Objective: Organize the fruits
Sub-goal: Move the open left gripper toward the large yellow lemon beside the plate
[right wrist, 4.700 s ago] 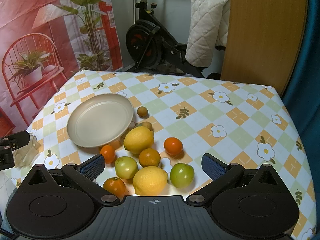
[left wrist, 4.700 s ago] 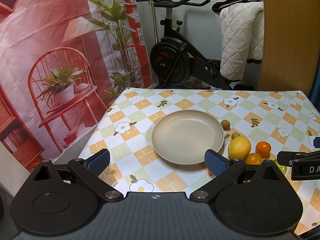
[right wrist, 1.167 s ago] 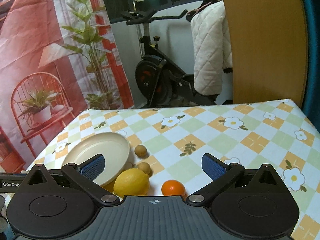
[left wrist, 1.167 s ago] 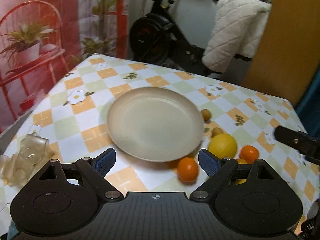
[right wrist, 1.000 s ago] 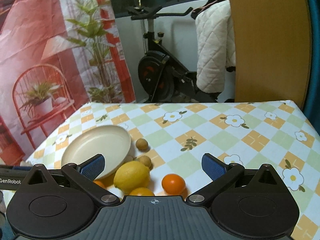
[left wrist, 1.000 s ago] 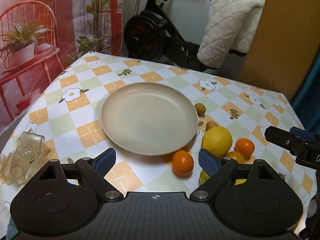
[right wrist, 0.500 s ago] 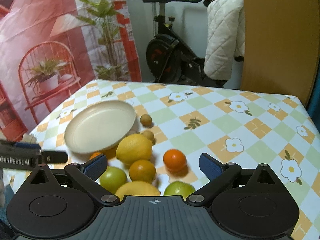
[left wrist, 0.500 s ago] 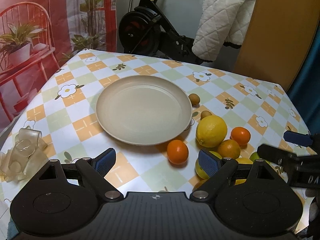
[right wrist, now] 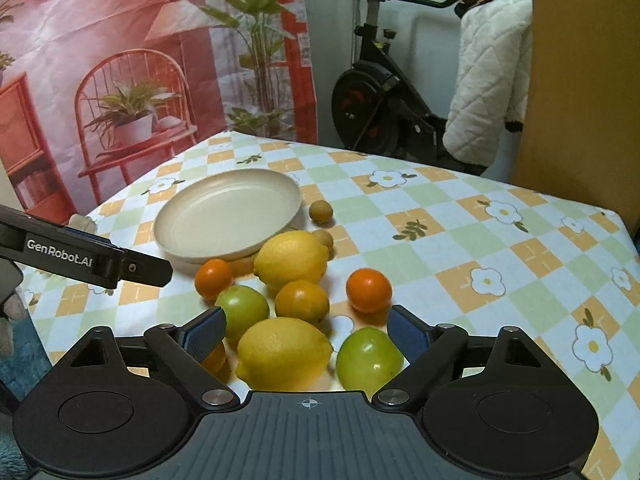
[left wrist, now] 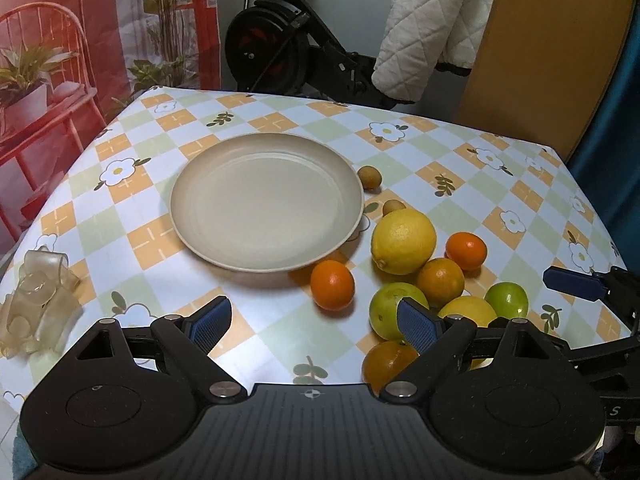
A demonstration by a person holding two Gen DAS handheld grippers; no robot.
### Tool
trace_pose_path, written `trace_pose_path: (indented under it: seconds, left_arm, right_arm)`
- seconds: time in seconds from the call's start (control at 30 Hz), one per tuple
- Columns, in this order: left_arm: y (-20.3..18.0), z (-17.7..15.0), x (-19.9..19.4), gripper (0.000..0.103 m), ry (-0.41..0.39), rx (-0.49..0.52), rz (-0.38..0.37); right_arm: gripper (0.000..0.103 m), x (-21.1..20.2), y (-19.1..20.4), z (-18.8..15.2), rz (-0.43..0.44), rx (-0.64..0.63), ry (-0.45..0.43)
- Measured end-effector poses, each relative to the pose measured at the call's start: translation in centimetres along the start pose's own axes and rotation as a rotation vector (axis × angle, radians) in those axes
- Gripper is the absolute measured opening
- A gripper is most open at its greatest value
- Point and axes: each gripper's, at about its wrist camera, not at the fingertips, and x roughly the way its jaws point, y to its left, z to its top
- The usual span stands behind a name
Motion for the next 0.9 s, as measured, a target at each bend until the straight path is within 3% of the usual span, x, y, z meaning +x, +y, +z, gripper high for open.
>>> trace_pose_path:
  seconds: [0.33,0.53,0.9]
  left_arm:
    - [-1.1,-0.6,-0.1,0.087,-0.016,0.036,-0.026]
    - [-1.6,-0.7,-0.2,0.083,-0.034,0.041,-0.045]
    - [-1.7,-1.1,-0.3,0.083,-0.076,0.046,-0.035]
  right_arm:
    - [0.079,0.6,-0.4,-1.4,0.006,0.005,0.040]
    - [0.067,0.6,-0.1,-1.6,0.047,-0.002,0.054]
    - [0.068,0.4,1.4,-1.6,0.069,-0.072,0.025]
